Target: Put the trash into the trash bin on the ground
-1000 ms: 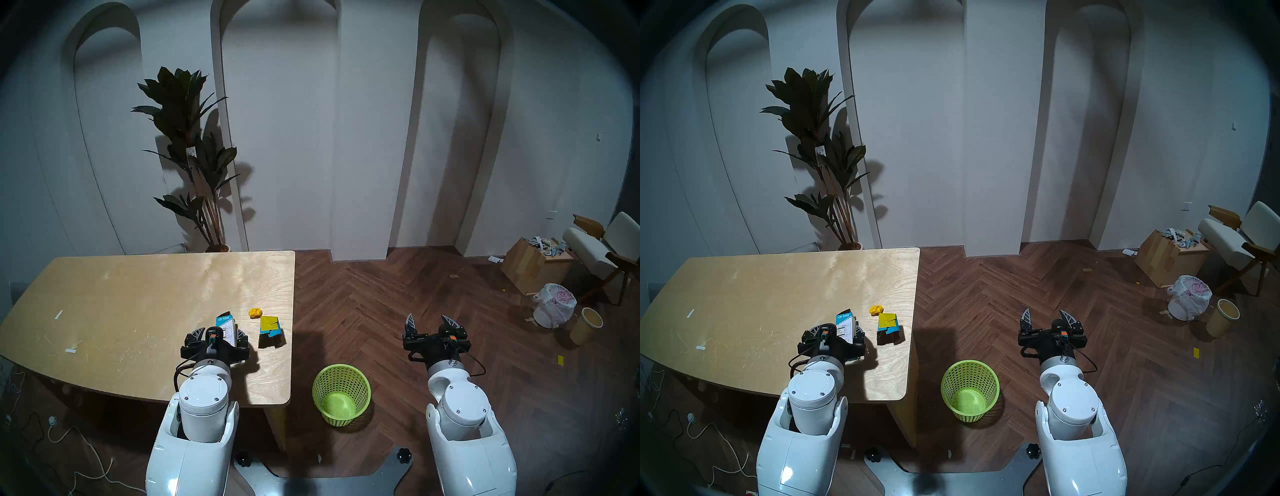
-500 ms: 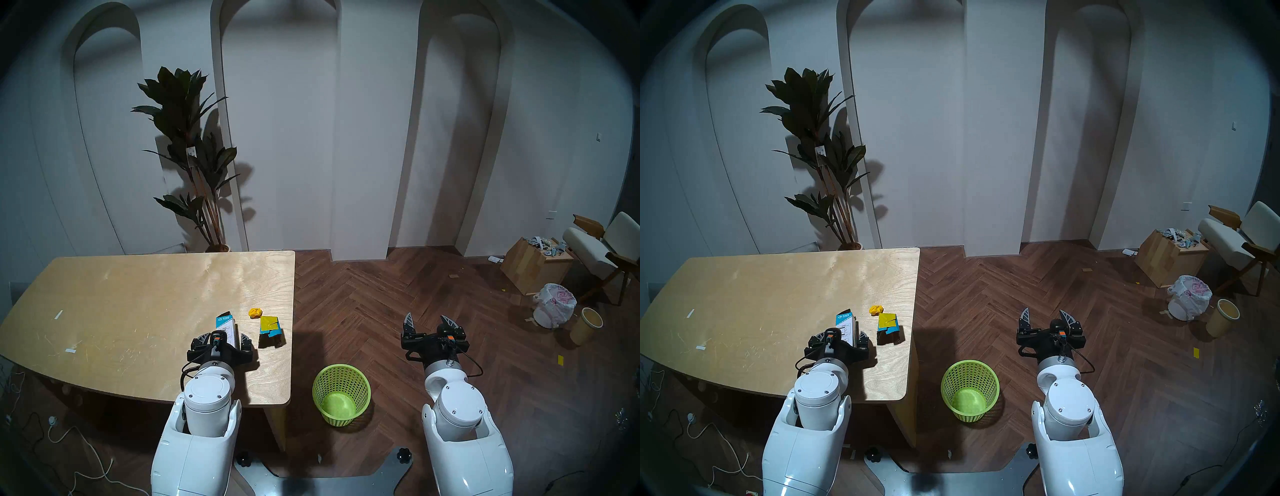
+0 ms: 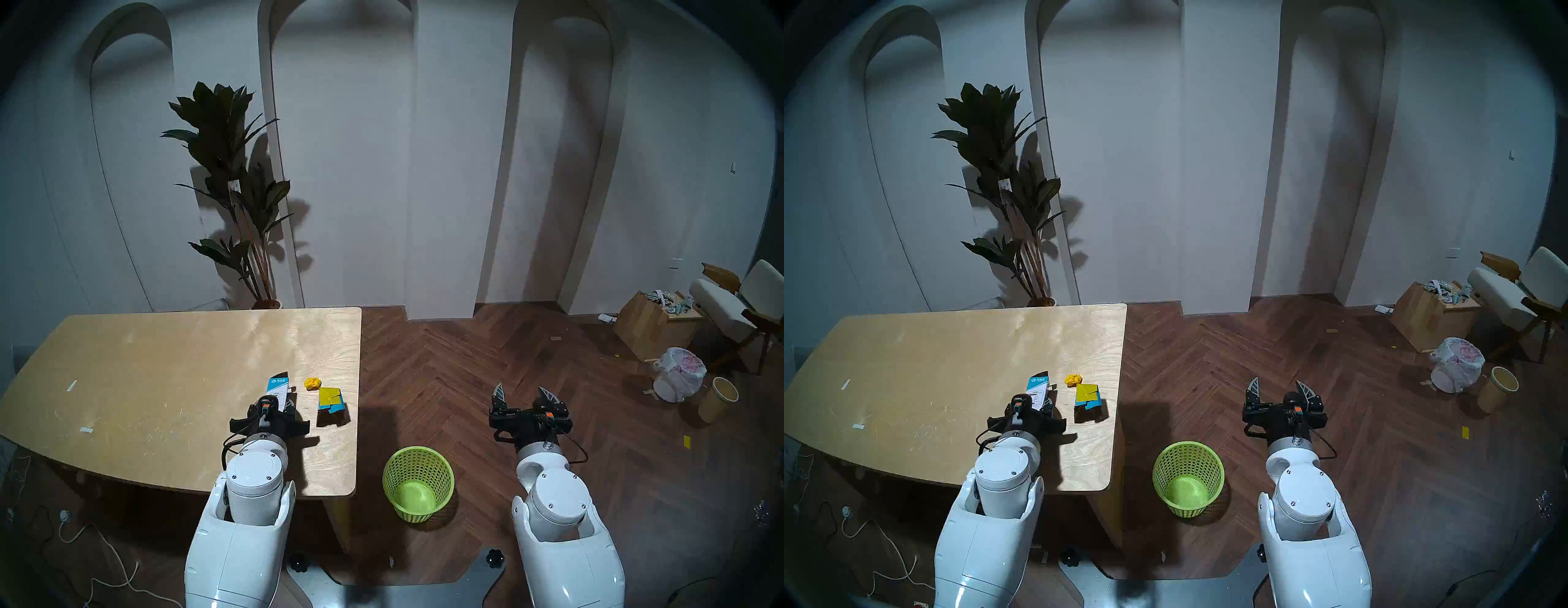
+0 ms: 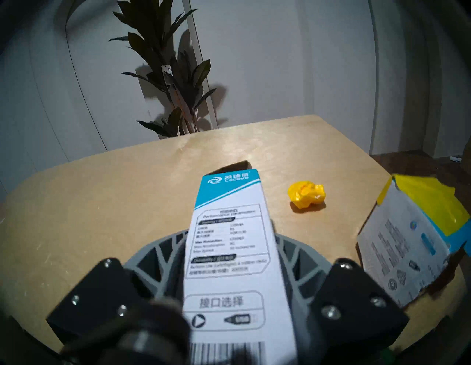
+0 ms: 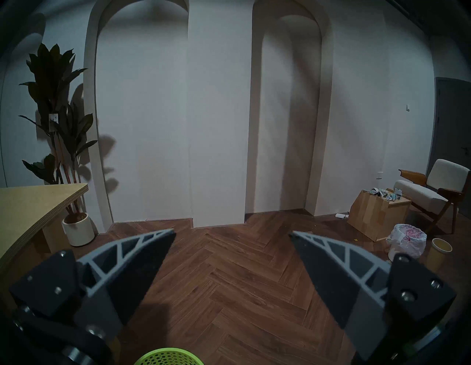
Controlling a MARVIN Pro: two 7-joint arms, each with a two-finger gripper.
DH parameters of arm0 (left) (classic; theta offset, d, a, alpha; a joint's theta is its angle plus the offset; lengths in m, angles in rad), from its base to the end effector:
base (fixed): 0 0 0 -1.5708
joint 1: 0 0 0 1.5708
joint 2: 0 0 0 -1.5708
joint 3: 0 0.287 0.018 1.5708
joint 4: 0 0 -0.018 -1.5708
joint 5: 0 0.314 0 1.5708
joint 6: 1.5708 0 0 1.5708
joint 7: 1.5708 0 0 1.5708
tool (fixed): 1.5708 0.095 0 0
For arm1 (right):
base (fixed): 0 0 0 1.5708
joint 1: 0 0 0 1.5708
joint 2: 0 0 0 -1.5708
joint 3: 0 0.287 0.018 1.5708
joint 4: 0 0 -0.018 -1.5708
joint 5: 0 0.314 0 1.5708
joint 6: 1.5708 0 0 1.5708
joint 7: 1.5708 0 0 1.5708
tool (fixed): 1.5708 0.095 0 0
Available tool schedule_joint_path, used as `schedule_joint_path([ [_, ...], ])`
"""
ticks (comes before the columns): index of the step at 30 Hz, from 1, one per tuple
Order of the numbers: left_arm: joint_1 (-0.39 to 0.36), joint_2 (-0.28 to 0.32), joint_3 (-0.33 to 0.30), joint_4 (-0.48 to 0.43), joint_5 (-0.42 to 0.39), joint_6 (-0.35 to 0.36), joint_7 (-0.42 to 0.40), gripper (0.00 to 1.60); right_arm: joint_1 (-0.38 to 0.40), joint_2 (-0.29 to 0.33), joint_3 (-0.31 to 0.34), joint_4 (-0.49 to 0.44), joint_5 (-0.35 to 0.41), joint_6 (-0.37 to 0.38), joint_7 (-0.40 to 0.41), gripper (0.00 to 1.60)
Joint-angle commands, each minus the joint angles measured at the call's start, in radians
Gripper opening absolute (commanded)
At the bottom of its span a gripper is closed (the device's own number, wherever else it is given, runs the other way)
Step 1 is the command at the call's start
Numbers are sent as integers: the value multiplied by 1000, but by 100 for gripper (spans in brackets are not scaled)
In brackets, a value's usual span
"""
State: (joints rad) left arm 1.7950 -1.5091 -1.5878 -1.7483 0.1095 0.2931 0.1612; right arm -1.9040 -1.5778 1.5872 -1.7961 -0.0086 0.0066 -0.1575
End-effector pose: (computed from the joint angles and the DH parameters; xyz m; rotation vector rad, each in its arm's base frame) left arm 0.3551 0.0412 -0.3438 -2.3322 0.0127 -1.6729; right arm 0.3263 -0.0203 -0.3394 2.2409 -0.1694 1.9986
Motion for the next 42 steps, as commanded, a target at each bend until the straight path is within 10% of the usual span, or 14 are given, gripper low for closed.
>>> schedule_joint_path([
  [1,-88,35,15,-78,24,-10,-17,0,23,14,47,-6,5,-11,-18,160],
  [16,-233,-7,182,-70,36,6,-120,0,17,58,185,44,11,-19,-67,160],
  [42,-463,-135,351,298,75,-27,-211,0,17,56,198,64,17,-35,-93,160],
])
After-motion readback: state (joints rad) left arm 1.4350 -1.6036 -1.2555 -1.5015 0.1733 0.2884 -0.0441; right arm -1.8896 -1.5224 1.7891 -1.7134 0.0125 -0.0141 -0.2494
